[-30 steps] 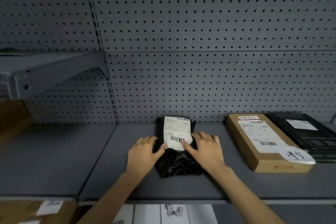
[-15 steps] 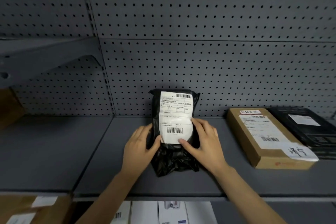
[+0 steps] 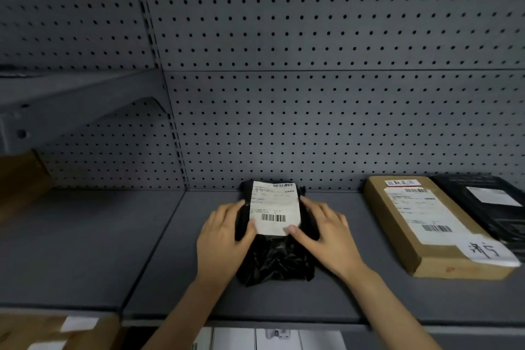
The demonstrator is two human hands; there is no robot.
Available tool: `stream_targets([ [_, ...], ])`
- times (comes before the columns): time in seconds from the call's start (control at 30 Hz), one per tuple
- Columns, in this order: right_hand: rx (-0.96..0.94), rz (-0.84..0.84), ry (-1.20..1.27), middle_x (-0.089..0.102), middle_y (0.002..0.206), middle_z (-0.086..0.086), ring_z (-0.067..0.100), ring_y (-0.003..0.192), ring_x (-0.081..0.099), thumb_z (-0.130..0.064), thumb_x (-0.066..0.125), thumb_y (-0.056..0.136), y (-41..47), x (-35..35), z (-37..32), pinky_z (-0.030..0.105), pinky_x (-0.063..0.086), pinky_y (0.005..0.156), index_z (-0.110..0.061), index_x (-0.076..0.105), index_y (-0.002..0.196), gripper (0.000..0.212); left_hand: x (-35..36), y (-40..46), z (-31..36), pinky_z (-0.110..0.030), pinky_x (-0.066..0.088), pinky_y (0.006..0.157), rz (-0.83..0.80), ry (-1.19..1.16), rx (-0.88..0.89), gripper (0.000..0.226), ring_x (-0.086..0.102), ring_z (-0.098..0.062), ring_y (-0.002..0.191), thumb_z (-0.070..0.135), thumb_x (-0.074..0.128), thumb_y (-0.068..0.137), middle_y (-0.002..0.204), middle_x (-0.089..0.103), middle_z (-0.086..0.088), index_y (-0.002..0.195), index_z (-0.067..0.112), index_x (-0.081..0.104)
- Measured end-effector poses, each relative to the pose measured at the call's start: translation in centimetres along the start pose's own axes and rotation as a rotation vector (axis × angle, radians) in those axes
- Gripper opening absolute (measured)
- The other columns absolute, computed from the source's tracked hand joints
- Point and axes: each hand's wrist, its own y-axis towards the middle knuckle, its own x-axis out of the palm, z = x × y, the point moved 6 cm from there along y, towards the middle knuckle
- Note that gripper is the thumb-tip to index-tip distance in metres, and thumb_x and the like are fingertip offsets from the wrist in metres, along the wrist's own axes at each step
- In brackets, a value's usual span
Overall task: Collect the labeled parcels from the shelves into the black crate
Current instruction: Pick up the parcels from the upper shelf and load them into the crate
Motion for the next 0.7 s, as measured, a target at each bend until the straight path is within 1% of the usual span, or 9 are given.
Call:
stream_targets([
  [0.07,-0.021,-0.005,0.022,0.044,0.128,-0.022,-0.003,0.119,0.038,-0.079,0.036,0.073,-0.4,-0.4,0.0,0.019,0.017,0.099,-0.035,0.037,0.140,0.080,-0.3,0.0,0.7,-0.026,0.044,0.082,0.022,-0.006,0.079,0.044,0.052,-0.008,0.097,0.048,0.042,0.085,0.109,0.059,0.010,0.114,0.021,0.061],
  [0.13,-0.064,-0.045,-0.005,0.049,0.128,-0.021,0.001,0.119,0.043,-0.078,0.040,0.071,-0.8,-0.1,-0.3,0.019,0.017,0.100,-0.037,0.045,0.135,0.076,-0.1,-0.2,1.3,-0.027,0.040,0.085,0.029,0.067,0.192,0.037,0.055,-0.013,0.092,0.044,0.047,0.083,0.102,0.063,0.008,0.101,0.020,0.067],
  [0.2,-0.087,-0.066,-0.038,0.054,0.127,-0.019,0.003,0.118,0.046,-0.077,0.043,0.070,-1.0,0.2,-0.7,0.020,0.017,0.101,-0.036,0.049,0.132,0.075,0.3,-0.4,1.4,-0.029,0.037,0.088,0.021,0.142,0.244,0.034,0.058,-0.017,0.086,0.043,0.049,0.082,0.094,0.065,0.006,0.093,0.019,0.070],
  [0.3,-0.126,-0.073,-0.105,0.058,0.124,-0.014,0.005,0.116,0.050,-0.074,0.043,0.070,-0.7,0.7,-2.1,0.021,0.017,0.102,-0.031,0.050,0.132,0.076,-0.3,-0.6,0.6,-0.032,0.035,0.090,0.006,0.213,0.248,0.036,0.059,-0.018,0.083,0.043,0.047,0.081,0.091,0.067,0.006,0.091,0.019,0.071],
  [0.4,-0.189,-0.106,-0.132,0.056,0.127,-0.011,0.007,0.117,0.049,-0.074,0.037,0.070,-0.5,2.0,-4.5,0.018,0.014,0.101,-0.028,0.047,0.136,0.080,-1.9,-1.0,-1.6,-0.031,0.036,0.086,-0.037,0.262,0.220,0.037,0.060,-0.018,0.081,0.045,0.045,0.082,0.092,0.068,0.006,0.092,0.020,0.071],
  [0.5,-0.249,-0.129,-0.167,0.055,0.130,-0.009,0.009,0.119,0.048,-0.073,0.032,0.073,-0.1,3.0,-6.5,0.019,0.012,0.101,-0.025,0.045,0.137,0.082,-3.2,-1.0,-3.4,-0.028,0.034,0.083,-0.086,0.303,0.178,0.039,0.060,-0.018,0.082,0.048,0.043,0.081,0.092,0.067,0.007,0.092,0.022,0.071],
  [0.6,-0.305,-0.114,-0.255,0.059,0.125,-0.007,0.014,0.113,0.053,-0.071,0.032,0.080,0.0,2.2,-6.9,0.024,0.016,0.099,-0.024,0.051,0.132,0.073,-4.2,-0.1,-3.5,-0.028,0.035,0.083,-0.095,0.315,0.164,0.044,0.059,-0.017,0.086,0.053,0.042,0.077,0.092,0.067,0.007,0.092,0.023,0.071],
  [0.7,-0.322,-0.008,-0.339,0.065,0.110,-0.006,0.016,0.099,0.060,-0.064,0.037,0.087,-0.1,-1.3,-5.3,0.028,0.025,0.091,-0.025,0.058,0.123,0.057,-4.4,1.5,-1.0,-0.030,0.037,0.086,-0.056,0.214,0.164,0.049,0.057,-0.017,0.092,0.055,0.041,0.077,0.101,0.066,0.007,0.098,0.022,0.070],
])
